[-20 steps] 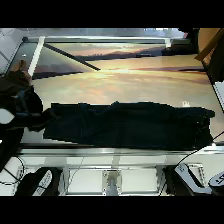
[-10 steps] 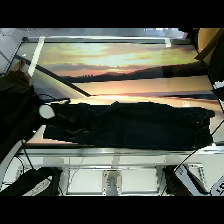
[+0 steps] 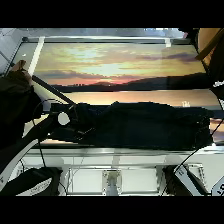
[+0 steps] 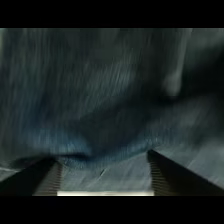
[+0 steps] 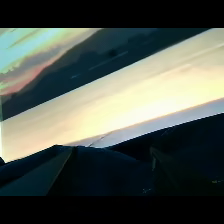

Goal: Fold the clothes and pants, and hang the long-sleeved shirts on hangers.

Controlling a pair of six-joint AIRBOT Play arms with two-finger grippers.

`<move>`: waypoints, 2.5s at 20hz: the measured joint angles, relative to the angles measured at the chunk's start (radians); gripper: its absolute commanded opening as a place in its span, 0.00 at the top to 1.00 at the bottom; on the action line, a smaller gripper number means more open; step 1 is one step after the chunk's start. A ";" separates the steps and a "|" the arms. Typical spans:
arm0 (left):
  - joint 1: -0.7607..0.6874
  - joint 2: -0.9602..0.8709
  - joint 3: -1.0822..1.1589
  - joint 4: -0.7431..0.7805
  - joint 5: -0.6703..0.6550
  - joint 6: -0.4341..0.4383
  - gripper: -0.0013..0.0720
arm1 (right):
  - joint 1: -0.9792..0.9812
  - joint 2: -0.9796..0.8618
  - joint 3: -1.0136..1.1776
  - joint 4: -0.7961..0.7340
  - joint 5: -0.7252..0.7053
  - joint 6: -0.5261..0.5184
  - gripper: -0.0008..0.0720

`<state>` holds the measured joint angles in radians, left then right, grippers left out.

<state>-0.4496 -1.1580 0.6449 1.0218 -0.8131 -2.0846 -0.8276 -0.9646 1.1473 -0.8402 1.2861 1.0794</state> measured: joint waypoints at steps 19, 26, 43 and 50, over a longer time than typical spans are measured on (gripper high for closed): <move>0.412 0.007 0.568 0.469 0.113 0.084 0.97 | 0.095 -0.022 0.000 -0.002 -0.085 0.005 0.40; 0.490 -0.317 0.732 0.522 0.171 0.129 0.97 | 0.294 -0.182 0.000 -0.025 -0.309 0.040 0.40; 0.494 -0.432 0.792 0.522 0.148 0.192 0.97 | 0.035 -0.313 -0.210 -0.223 -0.107 -0.095 0.34; 0.514 -0.403 0.812 0.521 0.117 0.195 0.97 | 0.075 -0.306 -0.174 0.043 -0.117 -0.266 0.93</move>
<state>0.0647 -1.5608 1.4567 1.5433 -0.6964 -1.8900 -0.7528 -1.2705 0.9730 -0.7975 1.1694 0.8135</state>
